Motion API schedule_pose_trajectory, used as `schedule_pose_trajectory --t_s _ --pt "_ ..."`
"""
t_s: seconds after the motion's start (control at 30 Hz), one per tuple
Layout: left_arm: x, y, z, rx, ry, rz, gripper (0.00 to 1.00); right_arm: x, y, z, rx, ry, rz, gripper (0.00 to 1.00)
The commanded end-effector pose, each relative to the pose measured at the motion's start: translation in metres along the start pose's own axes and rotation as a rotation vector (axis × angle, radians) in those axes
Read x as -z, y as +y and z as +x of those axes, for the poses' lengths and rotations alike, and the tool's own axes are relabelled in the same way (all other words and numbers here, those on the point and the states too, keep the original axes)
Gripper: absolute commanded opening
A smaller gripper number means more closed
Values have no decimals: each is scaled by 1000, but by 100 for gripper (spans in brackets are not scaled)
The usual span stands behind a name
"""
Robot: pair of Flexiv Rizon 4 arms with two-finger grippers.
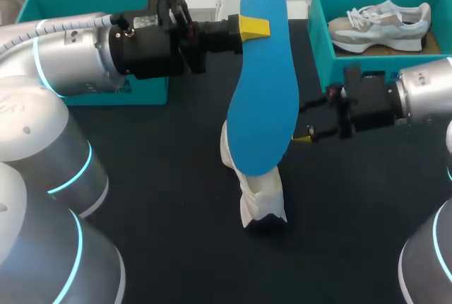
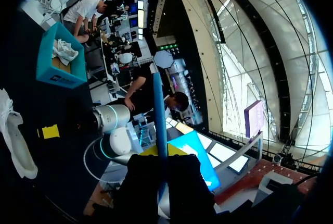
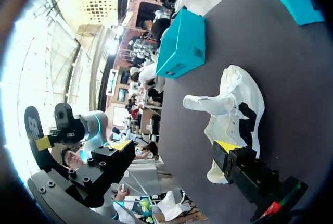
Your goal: Take the shoe out of the shoebox, open the shoe tongue, remove and reinsert the insole, then place the shoe into the shoebox
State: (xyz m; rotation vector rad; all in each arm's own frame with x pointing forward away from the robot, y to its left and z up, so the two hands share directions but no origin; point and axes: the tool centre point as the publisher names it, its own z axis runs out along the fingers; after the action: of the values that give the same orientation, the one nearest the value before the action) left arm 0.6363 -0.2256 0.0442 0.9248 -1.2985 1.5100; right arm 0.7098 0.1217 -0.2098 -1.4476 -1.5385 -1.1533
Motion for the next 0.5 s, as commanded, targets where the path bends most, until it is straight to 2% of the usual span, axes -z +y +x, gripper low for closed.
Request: schedule_pose_trajectory --t_s 0.03,0.37,0.43,0.5 --pt "1 2 -1 0 -1 2 0 2 -3 17 -36 77 -13 100" --pt "1 2 -1 0 -1 2 0 2 1 48 13 233 -17 100" --pt "1 2 -1 0 -1 2 0 1 1 52 2 174 30 100" --pt "1 2 -1 0 -1 2 0 1 1 53 1 162 31 100"
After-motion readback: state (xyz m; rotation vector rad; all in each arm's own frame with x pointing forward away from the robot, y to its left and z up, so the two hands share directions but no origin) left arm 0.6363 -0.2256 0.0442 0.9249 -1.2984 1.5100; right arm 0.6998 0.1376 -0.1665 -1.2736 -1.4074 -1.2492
